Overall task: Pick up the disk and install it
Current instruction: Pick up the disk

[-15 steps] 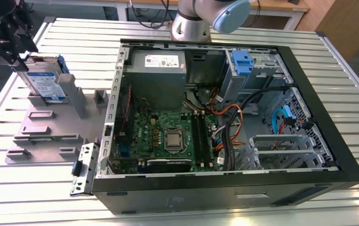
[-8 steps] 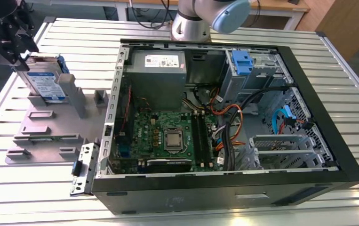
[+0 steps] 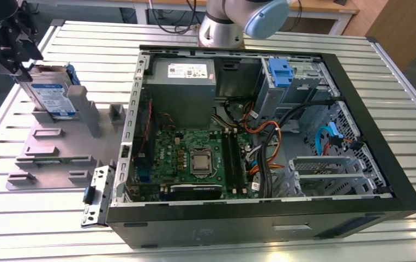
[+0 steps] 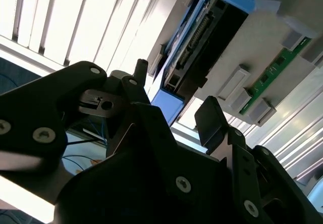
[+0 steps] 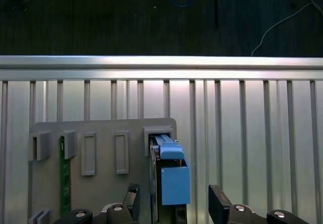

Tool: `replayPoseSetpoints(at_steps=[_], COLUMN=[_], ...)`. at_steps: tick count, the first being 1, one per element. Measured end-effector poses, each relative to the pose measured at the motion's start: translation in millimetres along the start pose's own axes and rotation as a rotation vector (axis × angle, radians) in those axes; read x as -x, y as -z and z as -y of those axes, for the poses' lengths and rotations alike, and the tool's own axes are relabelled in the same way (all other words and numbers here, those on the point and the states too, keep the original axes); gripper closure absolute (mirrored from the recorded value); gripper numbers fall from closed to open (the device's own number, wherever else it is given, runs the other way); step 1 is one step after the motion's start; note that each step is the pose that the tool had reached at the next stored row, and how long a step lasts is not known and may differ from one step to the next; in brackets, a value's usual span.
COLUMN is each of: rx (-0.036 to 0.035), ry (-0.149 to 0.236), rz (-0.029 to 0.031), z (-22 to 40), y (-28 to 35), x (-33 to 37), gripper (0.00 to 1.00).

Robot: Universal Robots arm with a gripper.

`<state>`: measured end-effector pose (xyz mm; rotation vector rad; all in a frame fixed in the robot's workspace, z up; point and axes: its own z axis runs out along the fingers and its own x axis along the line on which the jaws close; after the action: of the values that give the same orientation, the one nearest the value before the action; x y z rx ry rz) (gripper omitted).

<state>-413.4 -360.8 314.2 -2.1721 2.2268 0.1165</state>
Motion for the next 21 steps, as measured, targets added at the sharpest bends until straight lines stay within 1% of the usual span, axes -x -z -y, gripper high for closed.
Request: replayPoseSetpoints(at_steps=[4,9,15,21], rx=[0.0005,0.0007,0.0009,0.0009], ry=[0.007,0.011,0.011,0.012], rz=[-0.0002,-0.0004,-0.0004,0.0004], z=[-3.5,-5.6,-5.9,-6.6], y=[-3.1,-8.7,-16.8,-23.3], x=[0.9,0.6,0.0,-0.5], gripper=[0.35,0.35,0.35,0.35])
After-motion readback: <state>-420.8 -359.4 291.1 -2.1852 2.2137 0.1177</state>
